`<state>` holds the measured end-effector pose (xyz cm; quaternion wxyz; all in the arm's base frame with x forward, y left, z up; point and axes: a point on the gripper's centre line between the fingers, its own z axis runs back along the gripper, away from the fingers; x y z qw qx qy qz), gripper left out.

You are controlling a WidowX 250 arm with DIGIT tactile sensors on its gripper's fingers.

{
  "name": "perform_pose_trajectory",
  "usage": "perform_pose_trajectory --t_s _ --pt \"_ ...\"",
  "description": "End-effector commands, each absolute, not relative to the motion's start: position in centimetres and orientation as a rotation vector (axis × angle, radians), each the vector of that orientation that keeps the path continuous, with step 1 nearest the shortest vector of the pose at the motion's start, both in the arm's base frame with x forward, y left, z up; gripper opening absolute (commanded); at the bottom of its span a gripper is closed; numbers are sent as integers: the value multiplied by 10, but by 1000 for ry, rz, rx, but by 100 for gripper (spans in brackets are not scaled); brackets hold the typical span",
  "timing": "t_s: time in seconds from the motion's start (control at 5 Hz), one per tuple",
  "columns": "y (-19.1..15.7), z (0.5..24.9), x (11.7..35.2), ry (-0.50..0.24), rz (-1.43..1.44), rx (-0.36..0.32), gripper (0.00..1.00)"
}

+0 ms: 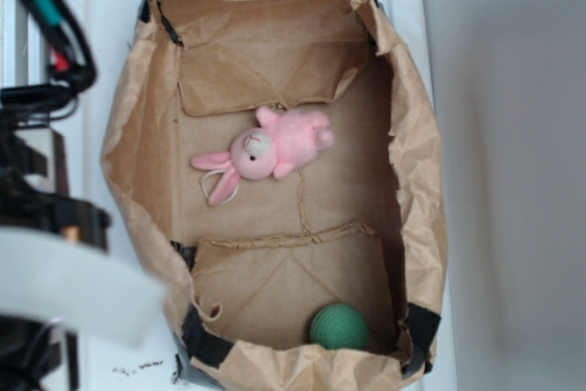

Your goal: Grab the green ball.

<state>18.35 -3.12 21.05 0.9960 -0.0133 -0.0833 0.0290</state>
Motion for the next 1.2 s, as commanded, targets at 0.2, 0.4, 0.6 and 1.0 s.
perform_pose_trajectory --t_s 0.2,0.4,0.6,1.0 --pt "-30 180 263 -187 95 62 100" --pt "-31 163 279 -206 65 74 100" --pt "-29 136 294 -224 24 83 100" --pt "-28 106 305 -218 -106 7 100"
